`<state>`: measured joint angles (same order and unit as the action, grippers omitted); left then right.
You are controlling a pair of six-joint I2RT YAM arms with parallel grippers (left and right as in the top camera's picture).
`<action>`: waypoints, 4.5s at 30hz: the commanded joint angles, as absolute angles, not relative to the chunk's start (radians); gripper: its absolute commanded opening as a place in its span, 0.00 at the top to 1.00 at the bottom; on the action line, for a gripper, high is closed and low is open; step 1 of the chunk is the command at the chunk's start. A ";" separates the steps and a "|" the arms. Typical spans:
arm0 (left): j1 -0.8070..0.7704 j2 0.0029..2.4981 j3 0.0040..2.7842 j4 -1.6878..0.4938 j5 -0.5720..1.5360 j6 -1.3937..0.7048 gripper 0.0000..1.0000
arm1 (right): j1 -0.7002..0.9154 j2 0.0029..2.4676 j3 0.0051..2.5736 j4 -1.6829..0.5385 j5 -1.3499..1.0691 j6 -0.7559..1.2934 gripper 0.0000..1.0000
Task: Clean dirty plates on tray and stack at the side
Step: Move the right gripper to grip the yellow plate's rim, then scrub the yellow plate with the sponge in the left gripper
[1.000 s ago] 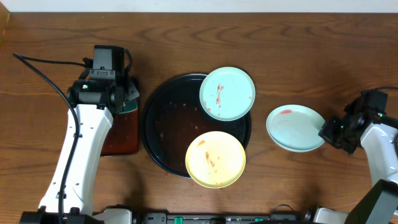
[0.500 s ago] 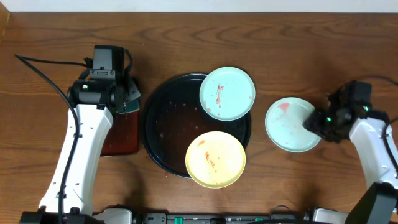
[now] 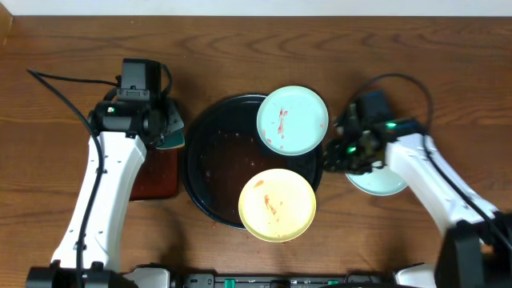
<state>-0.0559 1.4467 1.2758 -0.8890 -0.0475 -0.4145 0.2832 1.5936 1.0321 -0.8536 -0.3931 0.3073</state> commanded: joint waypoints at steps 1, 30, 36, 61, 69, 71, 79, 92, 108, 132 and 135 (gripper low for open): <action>-0.052 1.482 1.277 -0.897 -0.033 -0.393 0.93 | 0.350 1.659 1.034 -0.862 -0.459 0.309 0.57; -0.052 1.509 1.277 -0.931 0.026 -0.374 0.92 | 0.680 1.791 1.067 -0.582 -0.128 0.722 0.99; -0.086 1.509 1.251 -0.942 0.126 -0.375 0.93 | 0.696 1.885 1.067 -0.512 -0.162 0.743 0.92; -0.390 1.663 0.913 -0.656 0.156 -0.455 0.93 | 0.662 1.898 1.067 -0.490 -0.200 0.705 0.99; -0.390 1.730 0.923 -0.643 0.457 -0.388 0.93 | 0.662 1.899 1.067 -0.490 -0.199 0.701 0.99; -0.390 1.730 0.935 -0.616 0.591 -0.299 0.93 | 0.662 1.898 1.067 -0.490 -0.199 0.701 0.99; -0.353 1.730 0.943 -0.520 0.338 -0.386 0.92 | 0.662 1.899 1.067 -0.490 -0.199 0.698 0.99; -0.324 1.685 0.986 -0.601 -0.217 -0.511 0.93 | 0.663 1.899 1.066 -0.490 -0.192 0.698 0.99; -0.332 1.689 0.971 -0.679 0.387 -0.307 0.93 | 0.663 1.899 1.066 -0.493 -0.191 0.698 0.99; -0.331 1.685 1.006 -0.725 0.289 -0.322 0.93 | 0.663 1.899 1.066 -0.494 -0.188 0.698 0.99; -0.331 1.685 1.010 -0.707 0.427 -0.249 0.93 | 0.663 1.899 1.066 -0.494 -0.188 0.698 0.99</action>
